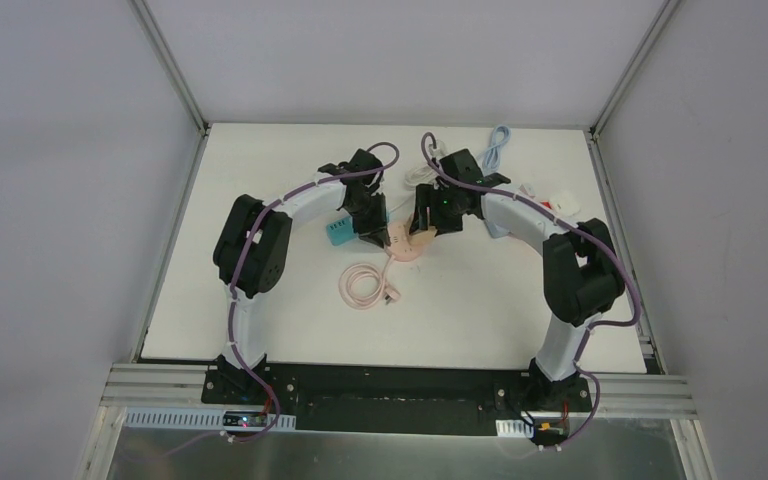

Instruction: Pull the plug off the socket

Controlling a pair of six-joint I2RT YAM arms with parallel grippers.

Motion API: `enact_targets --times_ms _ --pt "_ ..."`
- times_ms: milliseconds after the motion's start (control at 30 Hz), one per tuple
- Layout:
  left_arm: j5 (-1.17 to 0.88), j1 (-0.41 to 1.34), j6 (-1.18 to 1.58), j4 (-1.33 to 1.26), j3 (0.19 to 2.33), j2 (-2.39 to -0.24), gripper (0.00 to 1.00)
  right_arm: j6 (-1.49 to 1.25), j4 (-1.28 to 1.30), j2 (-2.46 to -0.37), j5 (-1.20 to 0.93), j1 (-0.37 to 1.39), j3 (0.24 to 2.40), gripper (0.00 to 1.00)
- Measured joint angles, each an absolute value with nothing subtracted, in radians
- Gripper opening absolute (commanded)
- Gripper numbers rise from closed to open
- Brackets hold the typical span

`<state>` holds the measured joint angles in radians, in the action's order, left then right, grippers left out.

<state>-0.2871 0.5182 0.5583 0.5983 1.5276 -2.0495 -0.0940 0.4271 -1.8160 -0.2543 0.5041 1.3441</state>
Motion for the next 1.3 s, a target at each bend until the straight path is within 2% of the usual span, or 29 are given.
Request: enact_targets --times_ms 100,367,633,767,1000,1300 --pt "-0.283 0.517 0.558 0.585 1.533 -2.051 0.2 -0.097 0.425 -1.816 -0.24 0.51 1.344 0.0" --pt "-0.284 0.515 0.557 0.631 1.536 -2.056 0.2 -0.02 0.411 -1.816 -0.009 0.647 1.364 0.0" --pt "-0.286 0.515 0.561 0.638 1.541 -2.059 0.2 0.002 0.397 -1.816 0.108 0.702 1.364 0.0" --pt "-0.286 0.515 0.561 0.639 1.542 -2.06 0.2 -0.006 0.397 -1.815 0.071 0.682 1.364 0.0" --pt "-0.292 0.517 0.565 0.602 1.546 -2.064 0.2 -0.096 0.378 -1.797 -0.201 0.516 1.316 0.0" --pt "-0.294 0.515 0.565 0.588 1.548 -2.064 0.2 -0.123 0.362 -1.785 -0.221 0.501 1.295 0.0"
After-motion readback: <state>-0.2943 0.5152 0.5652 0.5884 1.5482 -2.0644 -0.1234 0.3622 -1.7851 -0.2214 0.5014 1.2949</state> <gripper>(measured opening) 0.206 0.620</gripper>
